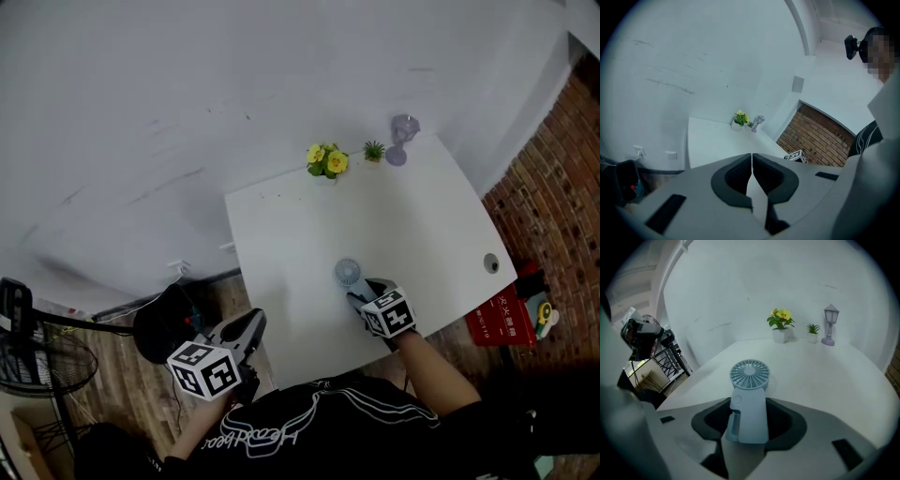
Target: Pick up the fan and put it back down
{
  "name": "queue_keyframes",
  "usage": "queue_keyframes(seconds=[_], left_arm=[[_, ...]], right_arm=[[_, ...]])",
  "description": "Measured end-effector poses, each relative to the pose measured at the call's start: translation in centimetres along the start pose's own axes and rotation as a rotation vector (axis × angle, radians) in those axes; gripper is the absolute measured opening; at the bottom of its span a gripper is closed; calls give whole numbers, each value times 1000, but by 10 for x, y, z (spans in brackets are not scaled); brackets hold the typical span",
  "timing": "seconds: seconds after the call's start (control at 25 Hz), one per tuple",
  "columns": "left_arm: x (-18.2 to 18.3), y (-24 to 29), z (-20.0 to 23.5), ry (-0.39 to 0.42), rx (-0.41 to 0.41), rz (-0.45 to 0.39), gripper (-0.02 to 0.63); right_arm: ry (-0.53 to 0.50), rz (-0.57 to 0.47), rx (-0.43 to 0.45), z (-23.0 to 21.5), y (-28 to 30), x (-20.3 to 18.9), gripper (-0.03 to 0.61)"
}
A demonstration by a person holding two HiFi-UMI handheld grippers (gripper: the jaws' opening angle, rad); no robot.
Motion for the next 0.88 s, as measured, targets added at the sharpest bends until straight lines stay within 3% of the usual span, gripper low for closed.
queue_keyframes(seconds=[0.24, 0.48, 0.88], left_arm=[[-7, -3, -7, 3, -36, -1, 35], [-14, -11, -11, 13, -54, 0, 35], [-18, -20, -22, 41, -86, -10, 35]], right_arm=[[11, -84, 3, 15, -28, 0, 218], [71, -210, 74, 47, -75, 9, 218], [22, -368, 155, 90, -130, 18, 218]])
Point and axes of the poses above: the fingertips, and each gripper's own axes: y forward along the fingers, z to its left, x out of its top, the point moved 8 cm from there along -y, backward along the fingers, and after that the axes turned 12 degrees about y, right-handed, at the moved point
